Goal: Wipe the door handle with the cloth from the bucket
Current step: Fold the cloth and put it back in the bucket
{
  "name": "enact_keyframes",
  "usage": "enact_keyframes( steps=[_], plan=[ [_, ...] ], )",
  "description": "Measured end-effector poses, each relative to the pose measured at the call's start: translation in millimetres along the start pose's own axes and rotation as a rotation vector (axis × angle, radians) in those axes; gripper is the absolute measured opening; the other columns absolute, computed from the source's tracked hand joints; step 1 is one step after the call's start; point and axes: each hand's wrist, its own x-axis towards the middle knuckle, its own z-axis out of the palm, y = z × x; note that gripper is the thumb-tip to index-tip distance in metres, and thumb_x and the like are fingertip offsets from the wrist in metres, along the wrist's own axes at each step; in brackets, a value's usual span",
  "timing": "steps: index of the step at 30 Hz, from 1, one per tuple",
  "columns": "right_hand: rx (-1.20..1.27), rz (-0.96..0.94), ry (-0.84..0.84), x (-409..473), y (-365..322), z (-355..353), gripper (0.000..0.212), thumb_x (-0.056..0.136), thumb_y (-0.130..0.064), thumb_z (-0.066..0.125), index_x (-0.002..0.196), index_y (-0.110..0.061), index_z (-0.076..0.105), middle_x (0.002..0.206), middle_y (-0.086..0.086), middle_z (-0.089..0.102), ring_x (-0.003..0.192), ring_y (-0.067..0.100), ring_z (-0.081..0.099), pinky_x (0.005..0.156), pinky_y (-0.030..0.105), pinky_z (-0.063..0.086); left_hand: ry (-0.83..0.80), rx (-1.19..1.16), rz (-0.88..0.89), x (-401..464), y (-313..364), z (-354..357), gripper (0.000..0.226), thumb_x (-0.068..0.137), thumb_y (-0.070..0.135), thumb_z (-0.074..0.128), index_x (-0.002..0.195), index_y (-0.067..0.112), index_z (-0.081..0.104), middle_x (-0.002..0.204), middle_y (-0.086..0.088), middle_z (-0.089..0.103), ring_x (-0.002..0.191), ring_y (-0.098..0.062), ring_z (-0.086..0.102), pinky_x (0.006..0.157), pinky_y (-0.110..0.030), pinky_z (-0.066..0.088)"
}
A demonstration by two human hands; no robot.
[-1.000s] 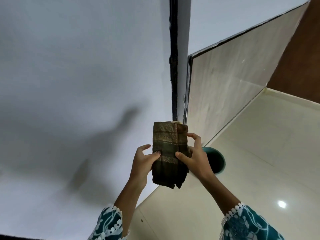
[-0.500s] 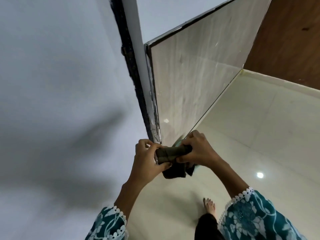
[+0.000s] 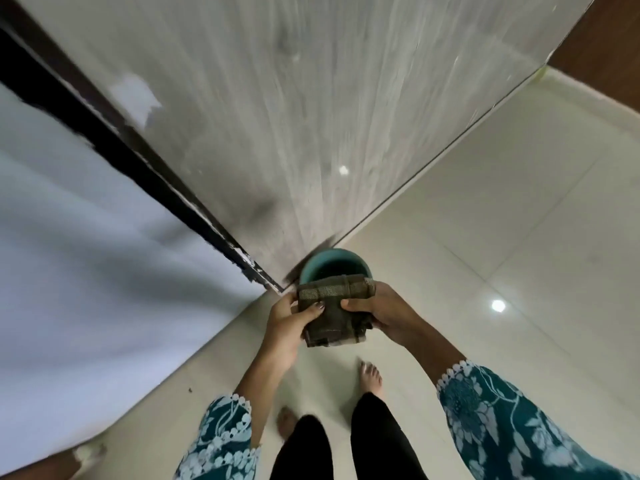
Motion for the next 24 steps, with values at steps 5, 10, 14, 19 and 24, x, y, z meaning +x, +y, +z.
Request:
enact_keyframes(
  steps=[5,10,14,19,24],
  plan=[
    [-0.045,0.192,0.192,99.5,71.7,-55.4,0.036,0.073,0.005,0.071,0.104,-0.012,0.063,0.104,0.015,0.070,0.100,0.035,0.065,0.079,0.041,0.057,0.208,0.003,-0.110,88.3,-65.0,5.9,0.024,0.088,-0.001,0.058,0.111,0.003,0.054,0.101,-0.020,0.064,0.084,-0.031,0.064,0.083,-0.043,0.050],
    [-0.198,0.260,0.399,199.7,140.7,-103.1,0.044,0.073,-0.007,0.077,0.110,-0.012,0.055,0.109,0.014,0.066,0.096,0.029,0.063,0.072,0.035,0.057,0.218,0.001,-0.102,178.0,-123.0,-18.8,0.014,0.092,0.003,0.054,0.105,0.004,0.056,0.099,-0.022,0.069,0.079,-0.032,0.069,0.076,-0.038,0.055],
    [-0.397,0.183,0.358,319.9,190.0,-113.0,0.041,0.080,-0.015,0.071,0.114,-0.017,0.048,0.115,0.011,0.061,0.096,0.025,0.056,0.071,0.030,0.050,0.232,-0.092,-0.040,266.1,-167.1,-37.2,0.009,0.092,0.006,0.054,0.097,0.010,0.060,0.088,-0.014,0.074,0.078,-0.029,0.072,0.070,-0.033,0.058],
    [-0.696,0.188,0.286,458.5,256.6,-96.2,0.048,0.082,-0.016,0.067,0.124,-0.003,0.047,0.122,0.020,0.060,0.115,0.033,0.056,0.092,0.032,0.044,0.182,-0.185,0.008,351.1,-221.1,-45.6,0.012,0.091,0.004,0.053,0.099,0.010,0.060,0.087,-0.012,0.075,0.081,-0.030,0.072,0.075,-0.034,0.059],
    [-0.693,0.331,0.317,537.6,308.5,-94.1,0.048,0.092,-0.017,0.055,0.137,-0.004,0.042,0.143,0.017,0.046,0.131,0.028,0.044,0.107,0.028,0.032,0.175,-0.208,0.055,401.4,-250.9,-62.7,0.014,0.091,0.003,0.052,0.101,0.010,0.059,0.093,-0.015,0.074,0.086,-0.032,0.071,0.072,-0.034,0.059]
  ],
)
